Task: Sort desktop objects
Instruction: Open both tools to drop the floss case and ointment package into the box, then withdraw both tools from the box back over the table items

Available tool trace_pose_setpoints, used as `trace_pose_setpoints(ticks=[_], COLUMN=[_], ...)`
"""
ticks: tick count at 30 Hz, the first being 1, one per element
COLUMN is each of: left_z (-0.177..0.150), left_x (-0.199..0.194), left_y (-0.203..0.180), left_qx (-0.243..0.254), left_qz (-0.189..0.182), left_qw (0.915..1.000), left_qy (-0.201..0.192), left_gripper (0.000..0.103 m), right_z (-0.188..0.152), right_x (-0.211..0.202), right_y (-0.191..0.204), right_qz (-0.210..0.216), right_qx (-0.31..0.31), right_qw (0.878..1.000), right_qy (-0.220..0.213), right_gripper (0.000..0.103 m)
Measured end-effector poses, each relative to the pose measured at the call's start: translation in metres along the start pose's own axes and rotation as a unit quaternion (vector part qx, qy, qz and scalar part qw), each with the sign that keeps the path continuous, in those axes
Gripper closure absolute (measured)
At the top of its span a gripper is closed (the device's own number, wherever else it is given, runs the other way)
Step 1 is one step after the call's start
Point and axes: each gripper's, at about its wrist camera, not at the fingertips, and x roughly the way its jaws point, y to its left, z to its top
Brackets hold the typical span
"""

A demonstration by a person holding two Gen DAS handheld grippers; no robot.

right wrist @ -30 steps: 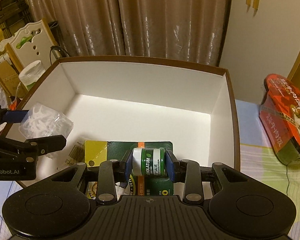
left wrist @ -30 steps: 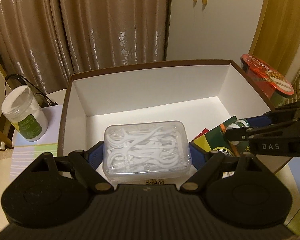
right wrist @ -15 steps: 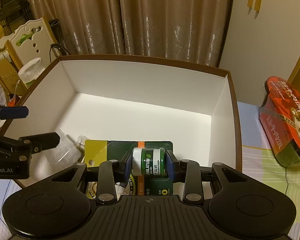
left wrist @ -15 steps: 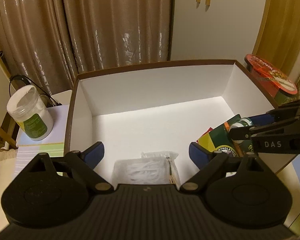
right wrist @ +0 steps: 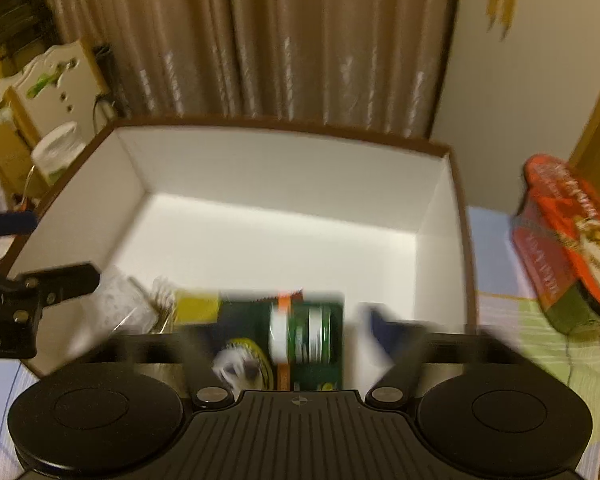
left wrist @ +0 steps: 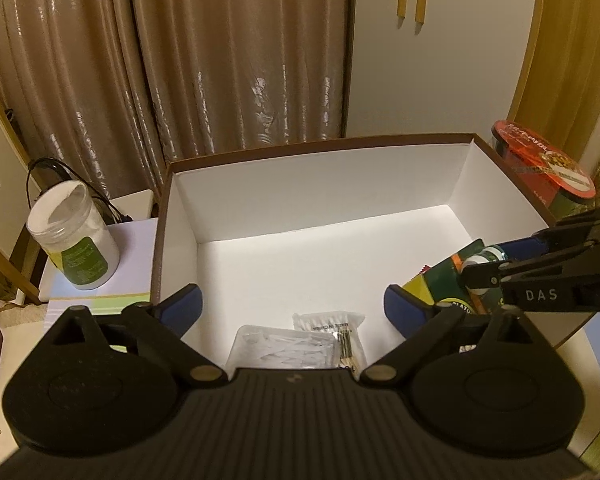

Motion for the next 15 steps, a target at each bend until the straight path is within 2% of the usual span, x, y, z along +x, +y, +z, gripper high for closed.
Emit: trace_pose_setpoints(ticks=[15], left_z=[-0.002], left_x=[-0.018], left_y=[0.002], left_qx=[-0.004], left_qz=[-0.002], left_qw=[0.9999], left_qy=[-0.012], left_gripper=[0.005], right_z=[0.001], right_x=[-0.026], right_y=[0.010], right_qz=[0.002], right_qx=[-0.032], right_qw=[0.999], right_qy=[-0.021], right_gripper=[0.015])
